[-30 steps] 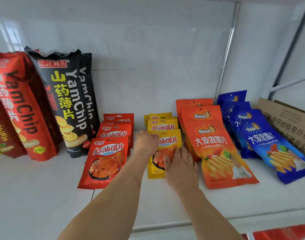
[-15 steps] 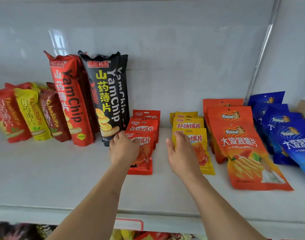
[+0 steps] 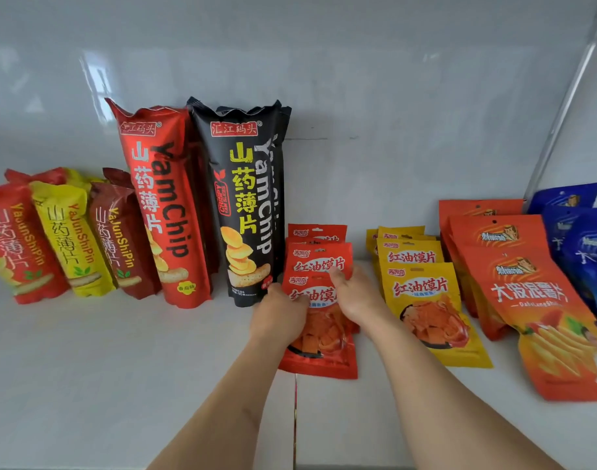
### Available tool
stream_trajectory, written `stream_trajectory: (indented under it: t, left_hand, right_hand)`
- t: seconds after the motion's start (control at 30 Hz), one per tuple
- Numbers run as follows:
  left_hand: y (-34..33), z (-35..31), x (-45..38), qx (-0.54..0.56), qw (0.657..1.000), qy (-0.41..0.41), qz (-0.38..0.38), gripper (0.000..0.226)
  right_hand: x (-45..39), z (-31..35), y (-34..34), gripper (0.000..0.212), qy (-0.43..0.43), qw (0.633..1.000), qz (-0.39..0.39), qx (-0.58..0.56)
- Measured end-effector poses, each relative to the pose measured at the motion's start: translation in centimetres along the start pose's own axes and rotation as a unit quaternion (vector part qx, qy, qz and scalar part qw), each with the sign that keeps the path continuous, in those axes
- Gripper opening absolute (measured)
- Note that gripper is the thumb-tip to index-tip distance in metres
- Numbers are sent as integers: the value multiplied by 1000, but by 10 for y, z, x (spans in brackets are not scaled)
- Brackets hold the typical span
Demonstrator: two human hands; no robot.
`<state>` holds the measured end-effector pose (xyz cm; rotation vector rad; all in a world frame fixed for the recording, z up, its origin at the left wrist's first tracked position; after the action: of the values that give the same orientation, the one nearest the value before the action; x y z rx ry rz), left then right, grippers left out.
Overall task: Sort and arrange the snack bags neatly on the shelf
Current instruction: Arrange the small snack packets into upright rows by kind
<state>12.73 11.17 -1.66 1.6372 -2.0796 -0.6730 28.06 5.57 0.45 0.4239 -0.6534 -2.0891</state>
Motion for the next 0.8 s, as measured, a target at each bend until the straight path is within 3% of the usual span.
stream_trajectory:
  t: [0.2, 0.4, 0.53, 0.6, 0.8]
  left_hand:
    - [-8, -8, -6, -17, 999, -40, 7, 54]
    - [-15, -18, -10, 106, 994, -7, 34, 60]
    - [-19, -21, -16, 111, 992, 14, 52, 75]
    - [-22, -21, -21, 101, 993, 19, 56, 80]
    - [-27, -23, -28, 65, 996, 10, 60, 62]
  right_hand:
    - [-11, -1, -4, 38, -14, 1000, -19, -3]
    - [-26, -3, -2, 34, -3, 999, -32, -15]
    - [-44, -13, -5, 45, 15, 1000, -28, 2]
    - [-37, -2, 1, 35, 21, 1000, -19, -1]
    - [-37, -6, 12, 30, -1, 999, -33, -1]
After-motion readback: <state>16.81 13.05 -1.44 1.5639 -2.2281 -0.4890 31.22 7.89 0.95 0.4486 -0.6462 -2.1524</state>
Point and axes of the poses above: each hand's wrist, its own x-axis away from the middle knuckle, its own y-axis out of the back of the hand, z = x × y, the point moved 5 cm from there along -x, towards the middle knuckle, and after that the axes turned 3 degrees about x, right-handed, at the moved point
